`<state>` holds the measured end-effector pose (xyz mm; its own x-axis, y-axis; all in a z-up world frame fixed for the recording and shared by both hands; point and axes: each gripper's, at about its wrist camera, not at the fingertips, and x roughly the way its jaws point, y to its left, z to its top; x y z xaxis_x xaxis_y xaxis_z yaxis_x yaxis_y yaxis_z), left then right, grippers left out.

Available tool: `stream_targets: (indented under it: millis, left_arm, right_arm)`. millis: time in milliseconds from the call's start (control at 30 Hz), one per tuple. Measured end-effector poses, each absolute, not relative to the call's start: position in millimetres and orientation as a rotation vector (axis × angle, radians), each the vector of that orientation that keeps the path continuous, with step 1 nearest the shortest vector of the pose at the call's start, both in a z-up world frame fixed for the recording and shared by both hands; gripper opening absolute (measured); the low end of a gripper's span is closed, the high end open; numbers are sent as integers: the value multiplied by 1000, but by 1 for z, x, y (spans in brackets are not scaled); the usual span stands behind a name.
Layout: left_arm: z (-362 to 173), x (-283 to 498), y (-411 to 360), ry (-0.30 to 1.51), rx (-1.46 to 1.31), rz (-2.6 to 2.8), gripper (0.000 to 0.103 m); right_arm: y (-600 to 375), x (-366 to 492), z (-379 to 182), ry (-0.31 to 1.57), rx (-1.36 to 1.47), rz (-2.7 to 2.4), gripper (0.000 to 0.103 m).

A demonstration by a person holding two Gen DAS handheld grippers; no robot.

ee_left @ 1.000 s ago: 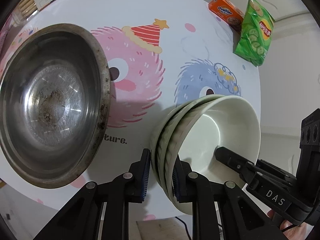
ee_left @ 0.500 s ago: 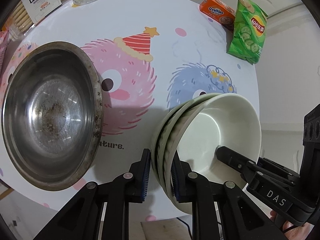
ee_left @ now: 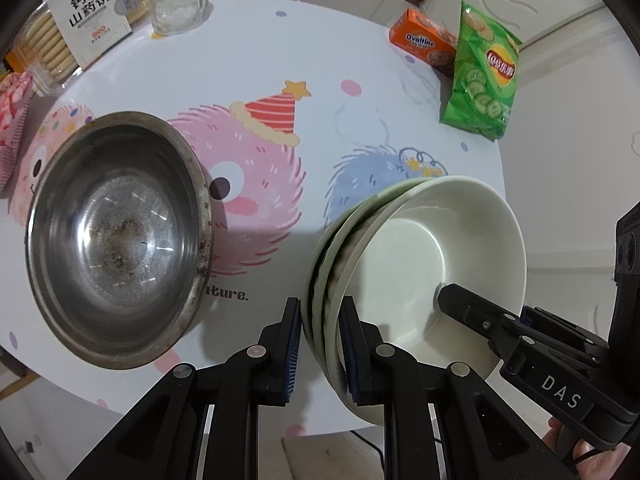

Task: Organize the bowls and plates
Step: 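Lift the bowl stack and carry it over the steel bowl stack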

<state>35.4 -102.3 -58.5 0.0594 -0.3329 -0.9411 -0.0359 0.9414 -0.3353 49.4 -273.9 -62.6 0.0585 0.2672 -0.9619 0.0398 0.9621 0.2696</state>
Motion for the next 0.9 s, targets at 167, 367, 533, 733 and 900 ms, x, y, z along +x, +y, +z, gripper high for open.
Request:
stream_targets:
  millis: [167, 367, 533, 733, 900]
  left_arm:
    - [-44, 36, -97, 1476, -300, -222, 18]
    - [-28, 42, -86, 1454, -300, -221, 18]
    - [-22, 50, -72, 1441, -299, -216, 18]
    - [-14, 58, -39, 1426, -294, -206, 18]
    - [-12, 62, -9, 1416, -292, -194, 18]
  right_arm:
    - [-269, 53, -48, 1486, 233, 192, 27]
    - [-259, 59, -32, 1461, 215, 199, 27]
    - [-243, 68, -22, 1444, 207, 201, 27]
    - [-211, 78, -15, 1430, 205, 214, 27]
    - [-182, 83, -14, 1424, 203, 226, 27]
